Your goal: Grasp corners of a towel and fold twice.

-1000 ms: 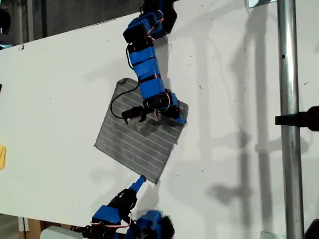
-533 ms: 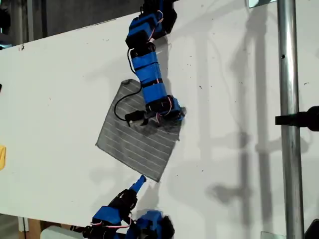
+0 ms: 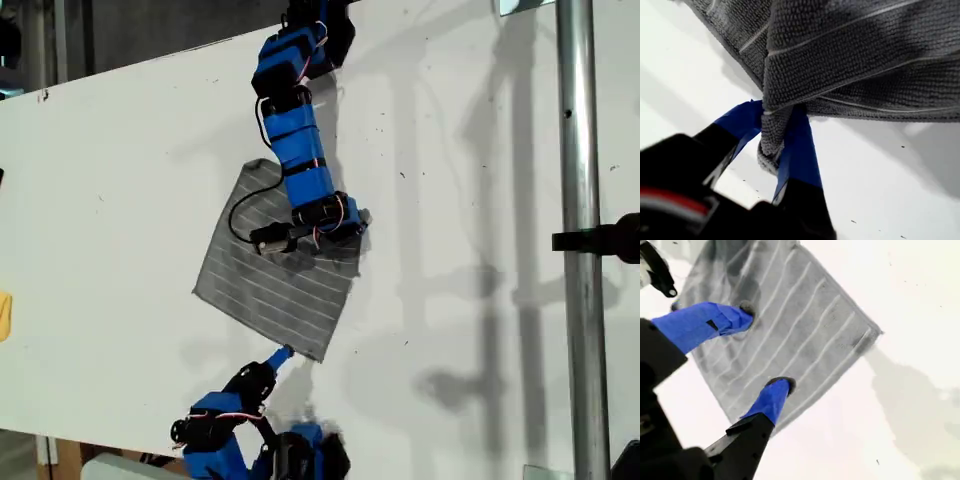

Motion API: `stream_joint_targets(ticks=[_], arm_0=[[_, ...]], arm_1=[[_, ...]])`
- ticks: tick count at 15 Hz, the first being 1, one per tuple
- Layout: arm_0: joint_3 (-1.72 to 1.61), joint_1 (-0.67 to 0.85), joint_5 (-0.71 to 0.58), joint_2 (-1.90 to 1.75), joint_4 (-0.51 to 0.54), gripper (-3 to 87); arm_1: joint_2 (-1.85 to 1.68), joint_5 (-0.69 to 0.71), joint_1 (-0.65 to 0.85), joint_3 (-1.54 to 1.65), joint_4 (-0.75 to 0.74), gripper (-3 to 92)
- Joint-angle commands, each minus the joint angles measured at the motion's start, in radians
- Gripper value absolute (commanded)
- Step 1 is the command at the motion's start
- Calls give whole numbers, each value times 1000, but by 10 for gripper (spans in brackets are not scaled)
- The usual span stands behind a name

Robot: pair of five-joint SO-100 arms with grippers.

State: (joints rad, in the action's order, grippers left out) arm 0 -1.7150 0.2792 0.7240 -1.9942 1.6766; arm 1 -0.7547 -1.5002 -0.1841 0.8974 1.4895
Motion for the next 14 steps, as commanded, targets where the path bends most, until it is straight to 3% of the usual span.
stream_joint_targets(ticks=[1, 2, 4, 6, 14], arm_0=[[-12, 23, -37, 37, -21, 244], [-31, 3, -58, 40, -44, 249], [-31, -46, -40, 97, -44, 340], [-72, -84, -8, 118, -103, 349], [-442, -21, 40, 152, -479, 315]], arm_1=[[-17, 5, -9, 2, -2, -2], [-17, 3, -12, 3, 0, -2], [-17, 2, -15, 5, 2, -2], [-20, 0, -18, 5, 0, -2], [-48, -17, -35, 17, 9, -2]])
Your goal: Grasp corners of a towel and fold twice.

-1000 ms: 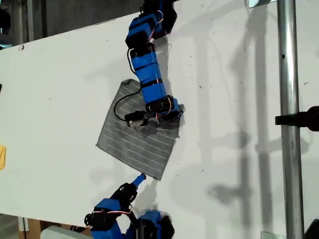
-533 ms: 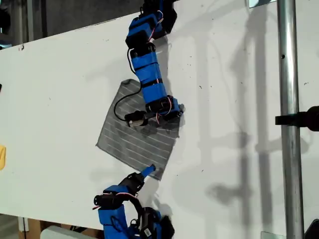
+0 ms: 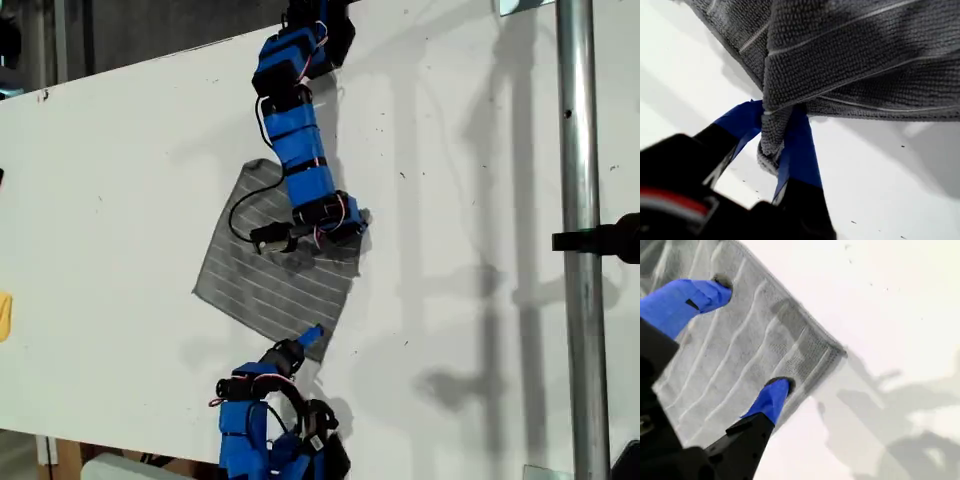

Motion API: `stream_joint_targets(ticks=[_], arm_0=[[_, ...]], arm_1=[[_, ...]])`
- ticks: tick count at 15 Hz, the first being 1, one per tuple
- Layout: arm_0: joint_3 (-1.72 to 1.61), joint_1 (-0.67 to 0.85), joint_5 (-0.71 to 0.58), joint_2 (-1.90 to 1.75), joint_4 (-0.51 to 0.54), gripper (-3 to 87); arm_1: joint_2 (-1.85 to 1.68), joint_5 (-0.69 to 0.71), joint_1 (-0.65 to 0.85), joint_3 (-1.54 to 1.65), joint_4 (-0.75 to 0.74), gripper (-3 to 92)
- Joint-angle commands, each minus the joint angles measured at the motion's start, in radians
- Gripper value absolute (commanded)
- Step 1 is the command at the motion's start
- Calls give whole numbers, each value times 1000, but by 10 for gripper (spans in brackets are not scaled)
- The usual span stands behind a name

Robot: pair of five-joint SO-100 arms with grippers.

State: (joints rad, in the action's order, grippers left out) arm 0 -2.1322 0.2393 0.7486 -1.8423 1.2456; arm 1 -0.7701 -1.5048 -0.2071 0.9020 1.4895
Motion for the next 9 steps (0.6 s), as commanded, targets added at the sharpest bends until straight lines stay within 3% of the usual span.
stream_joint_targets(ticks=[1, 7, 8, 9], arm_0=[[-54, 21, 29, 20, -78, 312], [-74, 43, 55, 216, -186, 247], [-61, 43, 55, 229, -179, 158], [-69, 52, 75, 215, -189, -14]], arm_1=[[-38, -20, -17, 18, 11, -2], [-60, -23, -23, 37, 14, -2], [-60, -23, -23, 37, 15, -2], [-60, -23, -21, 38, 15, -2]])
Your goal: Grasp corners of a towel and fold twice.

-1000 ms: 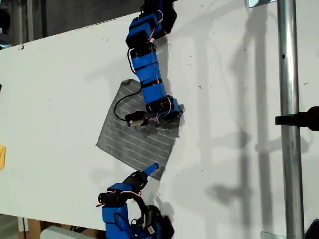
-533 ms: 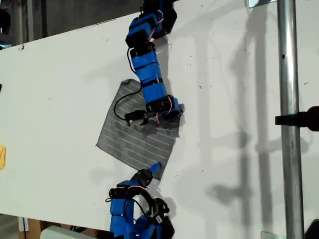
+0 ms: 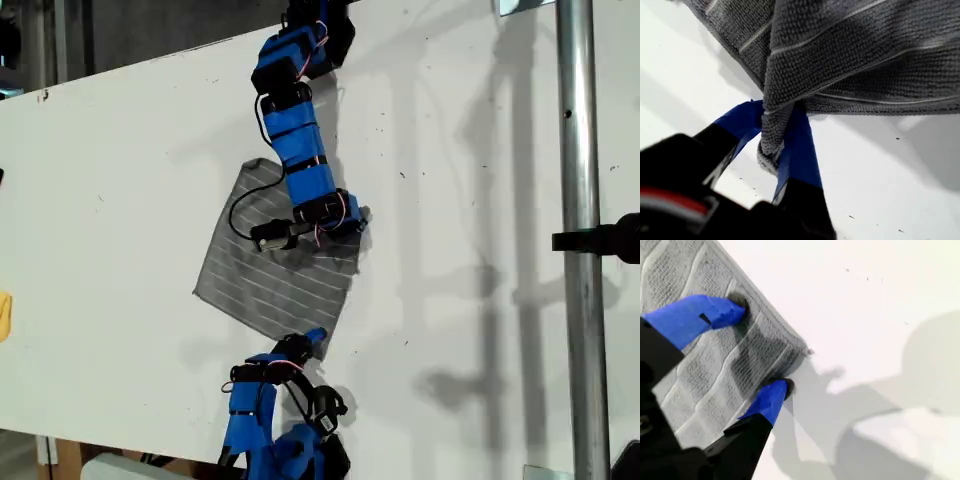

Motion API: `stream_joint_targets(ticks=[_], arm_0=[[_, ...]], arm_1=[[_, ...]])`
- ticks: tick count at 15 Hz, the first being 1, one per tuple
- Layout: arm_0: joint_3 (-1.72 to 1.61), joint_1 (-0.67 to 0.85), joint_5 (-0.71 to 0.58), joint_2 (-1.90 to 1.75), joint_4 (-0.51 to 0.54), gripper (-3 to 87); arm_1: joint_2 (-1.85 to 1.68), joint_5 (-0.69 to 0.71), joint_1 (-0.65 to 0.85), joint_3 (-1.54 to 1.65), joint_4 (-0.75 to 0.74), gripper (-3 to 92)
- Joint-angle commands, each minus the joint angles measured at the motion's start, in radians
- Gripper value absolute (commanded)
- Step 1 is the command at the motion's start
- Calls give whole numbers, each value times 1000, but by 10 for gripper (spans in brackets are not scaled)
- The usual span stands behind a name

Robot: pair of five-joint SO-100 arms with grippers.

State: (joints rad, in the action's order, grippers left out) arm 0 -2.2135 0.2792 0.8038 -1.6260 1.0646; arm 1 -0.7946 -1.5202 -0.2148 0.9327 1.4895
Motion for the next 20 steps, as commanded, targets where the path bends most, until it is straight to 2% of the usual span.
stream_joint_targets(ticks=[1, 5, 9, 11, 12, 14, 15, 17, 20], arm_0=[[-9, 6, 25, -31, -23, -26], [66, -44, 32, -123, 81, -26], [103, -112, 104, -446, 230, -25], [106, -181, 167, -607, 308, -25], [109, -229, 213, -652, 334, -26], [109, -345, 265, -676, 282, -26], [109, -376, 265, -667, 227, -26], [120, -383, 245, -644, 152, -26], [143, -285, 166, -560, 124, -26]], arm_1=[[-35, -8, -12, 8, 17, -2], [-89, 3, -5, 29, 41, -2], [-210, 49, -44, 2, 64, -2], [-219, 121, -94, -74, 8, -2], [-232, 166, -118, -89, -67, -2], [-241, 225, -150, -91, -222, -2], [-245, 227, -150, -80, -222, -2], [-272, 227, -135, -48, -189, -2], [-354, 224, -63, 55, -64, -2]])
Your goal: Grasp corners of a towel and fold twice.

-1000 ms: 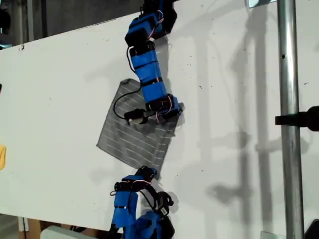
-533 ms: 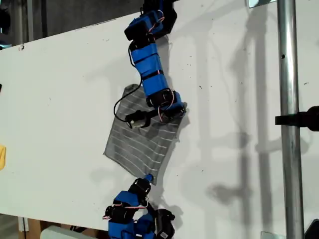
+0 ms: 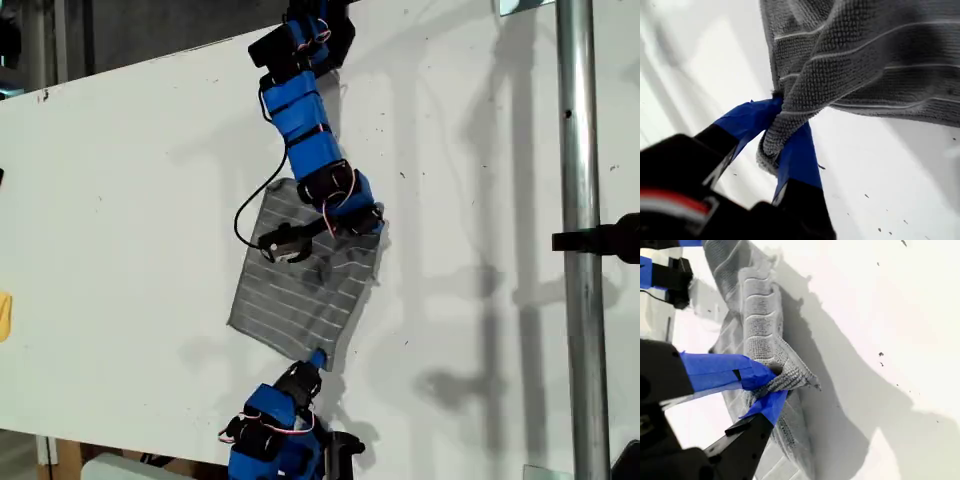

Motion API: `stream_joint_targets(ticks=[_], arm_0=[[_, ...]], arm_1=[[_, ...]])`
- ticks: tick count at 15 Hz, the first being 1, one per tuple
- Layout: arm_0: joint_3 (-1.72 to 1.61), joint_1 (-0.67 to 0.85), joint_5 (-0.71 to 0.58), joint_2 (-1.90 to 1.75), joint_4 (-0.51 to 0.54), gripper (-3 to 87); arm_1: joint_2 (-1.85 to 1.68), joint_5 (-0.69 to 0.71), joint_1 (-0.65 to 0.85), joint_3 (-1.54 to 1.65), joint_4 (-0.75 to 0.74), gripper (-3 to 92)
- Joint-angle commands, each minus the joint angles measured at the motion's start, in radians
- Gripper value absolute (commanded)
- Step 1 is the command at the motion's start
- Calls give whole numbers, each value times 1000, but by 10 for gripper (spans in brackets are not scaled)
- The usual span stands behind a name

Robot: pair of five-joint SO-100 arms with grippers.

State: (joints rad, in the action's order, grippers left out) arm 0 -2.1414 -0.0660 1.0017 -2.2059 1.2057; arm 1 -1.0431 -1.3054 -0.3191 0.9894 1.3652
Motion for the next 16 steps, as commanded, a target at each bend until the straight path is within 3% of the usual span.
stream_joint_targets(ticks=[1, 5, 10, 16], arm_0=[[91, 117, -87, 61, -18, -26], [204, 394, -264, 239, -46, -26], [410, 621, -434, 522, -101, -26], [899, 792, -552, 865, -5, -26]], arm_1=[[-126, 12, 77, 20, 115, -2], [-321, 92, 276, 290, 149, -2], [-373, 396, 588, 382, 91, -2], [-368, 726, 931, 311, 41, -2]])
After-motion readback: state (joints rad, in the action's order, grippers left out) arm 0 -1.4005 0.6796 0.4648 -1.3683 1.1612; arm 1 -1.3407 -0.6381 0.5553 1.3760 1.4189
